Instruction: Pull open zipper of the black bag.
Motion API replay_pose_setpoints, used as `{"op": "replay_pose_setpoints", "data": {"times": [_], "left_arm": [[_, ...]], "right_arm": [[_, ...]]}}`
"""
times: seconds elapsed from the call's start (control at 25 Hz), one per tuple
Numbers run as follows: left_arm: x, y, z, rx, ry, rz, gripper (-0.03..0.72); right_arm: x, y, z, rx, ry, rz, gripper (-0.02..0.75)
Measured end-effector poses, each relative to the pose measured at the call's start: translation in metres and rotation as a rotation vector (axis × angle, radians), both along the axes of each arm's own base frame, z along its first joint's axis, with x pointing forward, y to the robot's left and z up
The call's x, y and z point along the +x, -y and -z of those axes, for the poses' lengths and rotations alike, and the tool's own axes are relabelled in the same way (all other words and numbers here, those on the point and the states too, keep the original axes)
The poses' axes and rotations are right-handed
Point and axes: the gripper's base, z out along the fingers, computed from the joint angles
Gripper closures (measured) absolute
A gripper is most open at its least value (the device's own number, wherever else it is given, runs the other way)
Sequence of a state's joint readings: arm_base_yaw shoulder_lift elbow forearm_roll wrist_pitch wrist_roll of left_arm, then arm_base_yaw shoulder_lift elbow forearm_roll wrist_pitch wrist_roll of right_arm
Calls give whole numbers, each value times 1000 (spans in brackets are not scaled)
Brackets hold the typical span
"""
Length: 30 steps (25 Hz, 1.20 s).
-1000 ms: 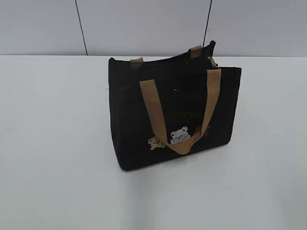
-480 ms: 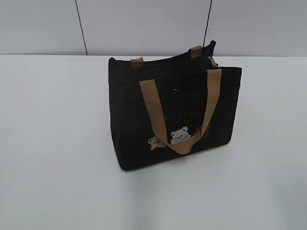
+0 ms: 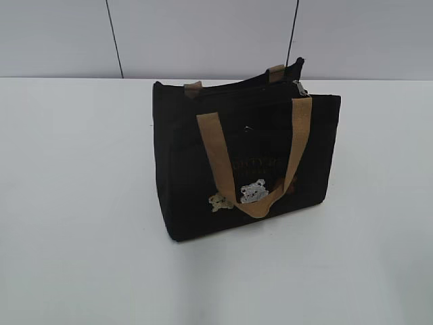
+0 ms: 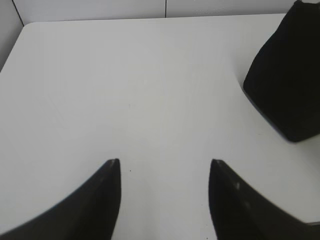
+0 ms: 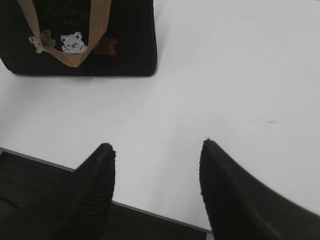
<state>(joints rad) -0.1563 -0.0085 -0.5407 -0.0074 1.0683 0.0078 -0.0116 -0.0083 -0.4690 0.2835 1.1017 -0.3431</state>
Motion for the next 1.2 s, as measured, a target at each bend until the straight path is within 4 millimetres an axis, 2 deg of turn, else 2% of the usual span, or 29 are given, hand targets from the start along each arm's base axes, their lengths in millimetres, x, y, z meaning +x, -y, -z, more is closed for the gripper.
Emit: {"op": "replay_pose_setpoints", "data": {"times": [0.48,1.2], "left_arm": [[0,0,0,0,0,-13,272],[0,0,0,0,0,-13,293]], "right_arm": [[2,0,0,1,1,102,324],[2,0,0,-1,1,104,324]]}}
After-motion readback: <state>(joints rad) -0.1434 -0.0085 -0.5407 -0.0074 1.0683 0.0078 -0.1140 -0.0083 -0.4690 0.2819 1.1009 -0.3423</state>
